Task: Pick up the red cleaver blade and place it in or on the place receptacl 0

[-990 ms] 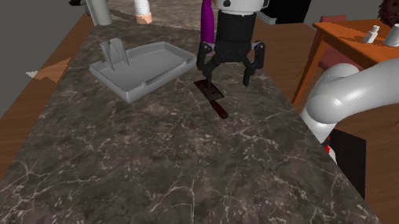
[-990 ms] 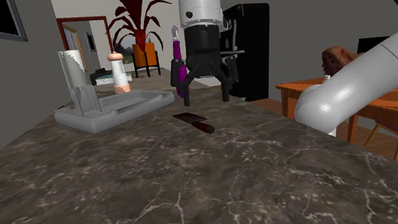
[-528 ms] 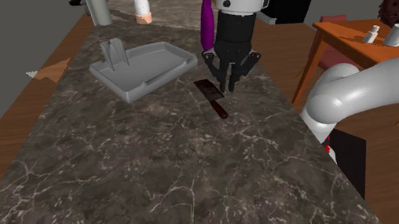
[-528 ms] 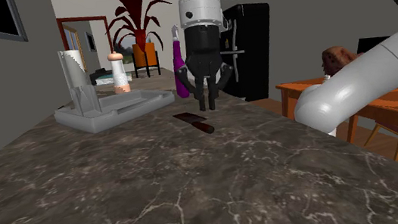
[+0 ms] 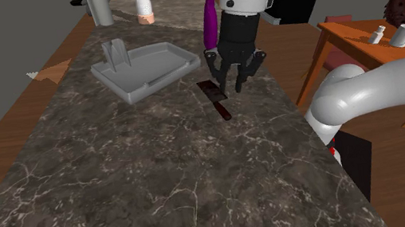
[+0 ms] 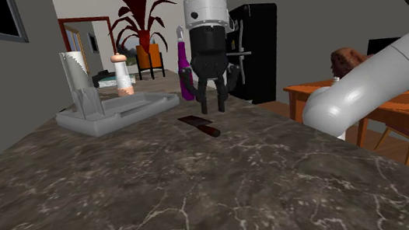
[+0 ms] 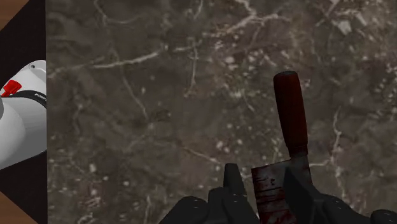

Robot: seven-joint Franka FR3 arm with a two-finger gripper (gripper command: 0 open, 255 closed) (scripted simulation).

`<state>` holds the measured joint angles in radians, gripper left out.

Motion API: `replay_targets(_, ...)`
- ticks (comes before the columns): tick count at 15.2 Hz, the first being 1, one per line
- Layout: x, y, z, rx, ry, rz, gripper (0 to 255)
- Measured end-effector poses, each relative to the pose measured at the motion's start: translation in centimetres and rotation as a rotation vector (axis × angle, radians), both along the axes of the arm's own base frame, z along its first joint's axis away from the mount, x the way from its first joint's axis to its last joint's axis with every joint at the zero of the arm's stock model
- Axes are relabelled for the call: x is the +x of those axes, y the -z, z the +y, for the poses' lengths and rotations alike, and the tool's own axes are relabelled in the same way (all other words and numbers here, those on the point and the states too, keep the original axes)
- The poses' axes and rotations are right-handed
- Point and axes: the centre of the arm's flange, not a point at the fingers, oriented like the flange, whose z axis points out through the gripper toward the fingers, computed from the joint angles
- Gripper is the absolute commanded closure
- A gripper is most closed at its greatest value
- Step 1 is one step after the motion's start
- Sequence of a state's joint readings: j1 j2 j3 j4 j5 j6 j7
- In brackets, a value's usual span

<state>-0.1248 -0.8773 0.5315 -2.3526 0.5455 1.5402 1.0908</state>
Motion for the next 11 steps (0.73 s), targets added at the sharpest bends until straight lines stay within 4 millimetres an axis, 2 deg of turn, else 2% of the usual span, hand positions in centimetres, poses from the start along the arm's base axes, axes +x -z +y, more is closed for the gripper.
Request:
replay_targets(4,2.4,-0.5,1.8,-0.066,-0.241,-0.046,0)
replay_targets(11,2.6,2.6,2.2,-0.076,-0.283,-0.053,0)
